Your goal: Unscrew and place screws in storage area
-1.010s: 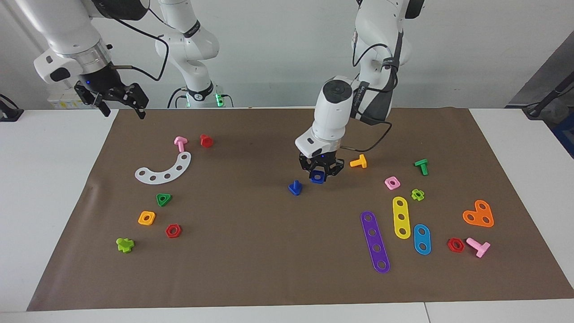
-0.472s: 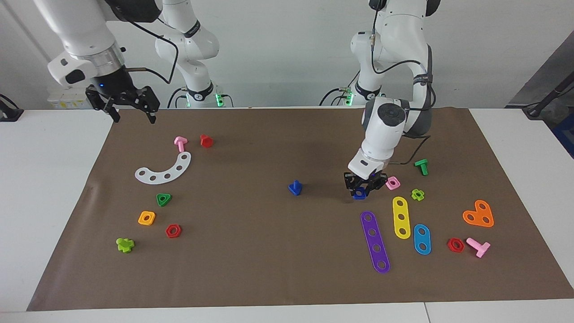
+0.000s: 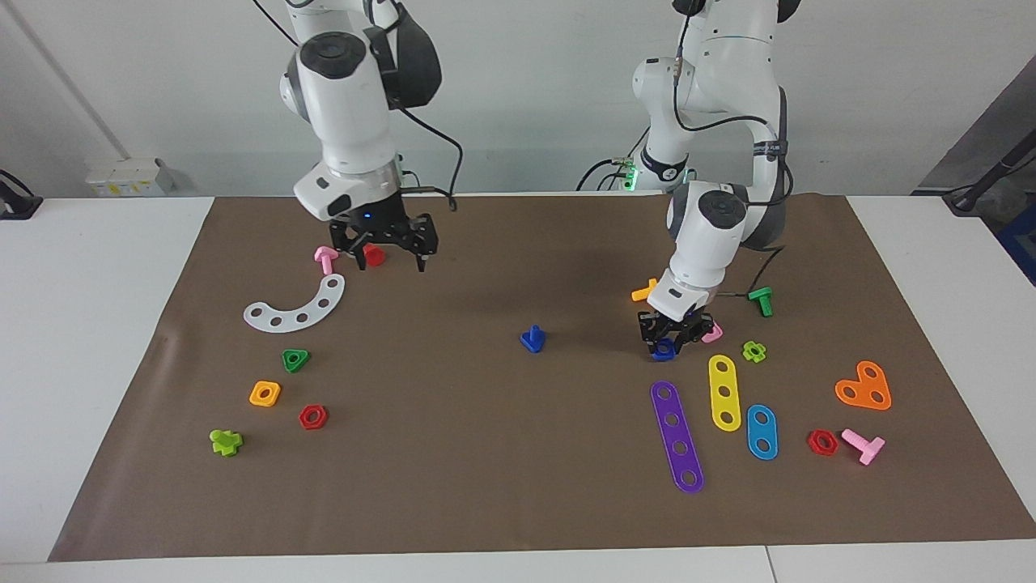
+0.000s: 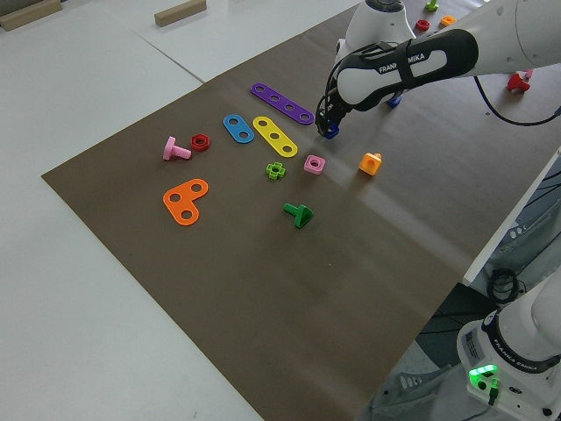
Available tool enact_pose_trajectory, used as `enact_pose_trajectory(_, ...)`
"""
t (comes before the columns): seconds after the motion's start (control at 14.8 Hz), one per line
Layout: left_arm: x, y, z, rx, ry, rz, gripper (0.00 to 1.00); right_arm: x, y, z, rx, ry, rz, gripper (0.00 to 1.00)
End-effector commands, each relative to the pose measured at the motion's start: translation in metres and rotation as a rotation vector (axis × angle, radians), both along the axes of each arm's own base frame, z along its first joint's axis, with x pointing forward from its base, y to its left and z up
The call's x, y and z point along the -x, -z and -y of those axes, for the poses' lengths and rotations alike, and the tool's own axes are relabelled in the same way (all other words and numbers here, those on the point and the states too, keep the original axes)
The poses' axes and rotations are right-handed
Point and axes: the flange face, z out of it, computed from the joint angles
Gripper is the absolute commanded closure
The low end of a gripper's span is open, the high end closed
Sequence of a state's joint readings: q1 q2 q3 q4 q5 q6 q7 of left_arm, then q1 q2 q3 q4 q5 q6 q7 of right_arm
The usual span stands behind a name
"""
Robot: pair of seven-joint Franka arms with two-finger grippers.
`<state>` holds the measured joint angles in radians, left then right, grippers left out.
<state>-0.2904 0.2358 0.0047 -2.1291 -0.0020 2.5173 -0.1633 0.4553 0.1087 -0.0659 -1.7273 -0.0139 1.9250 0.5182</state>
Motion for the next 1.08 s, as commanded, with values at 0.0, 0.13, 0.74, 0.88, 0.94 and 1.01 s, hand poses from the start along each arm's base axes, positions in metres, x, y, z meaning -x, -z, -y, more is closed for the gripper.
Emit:
enact_pose_trajectory(0.0, 0.006, -0.005, -0.012, -0.014, 0.045, 0.021, 0.28, -0.004, 0.046, -0.062, -0.033, 0.05, 0.031, 0.0)
enact_pose_trajectory(0.13, 0.003, -0.01, -0.012, -0.014, 0.041, 0.022, 0.0, -0.003, 0.077, -0.096, -0.039, 0.007, 0.049, 0.0)
enact_pose_trajectory(0.74, 0.015, -0.111, -0.056, -0.03, 0.02, 0.0, 0.0, 0.011, 0.187, -0.175, -0.038, -0.099, 0.084, 0.0)
enact_pose_trajectory(0.88, 0.021, -0.143, -0.081, -0.037, 0.028, 0.01, 0.0, 0.011, 0.191, -0.174, -0.034, -0.104, 0.081, 0.01)
enact_pose_trajectory(0.94, 0.026, -0.158, -0.1, -0.046, 0.043, 0.006, 0.0, 0.011, 0.201, -0.174, -0.026, -0.107, 0.073, 0.03)
enact_pose_trajectory(1.01, 0.03, -0.169, -0.121, -0.054, 0.058, 0.0, 0.0, 0.011, 0.21, -0.177, -0.025, -0.117, 0.073, 0.06)
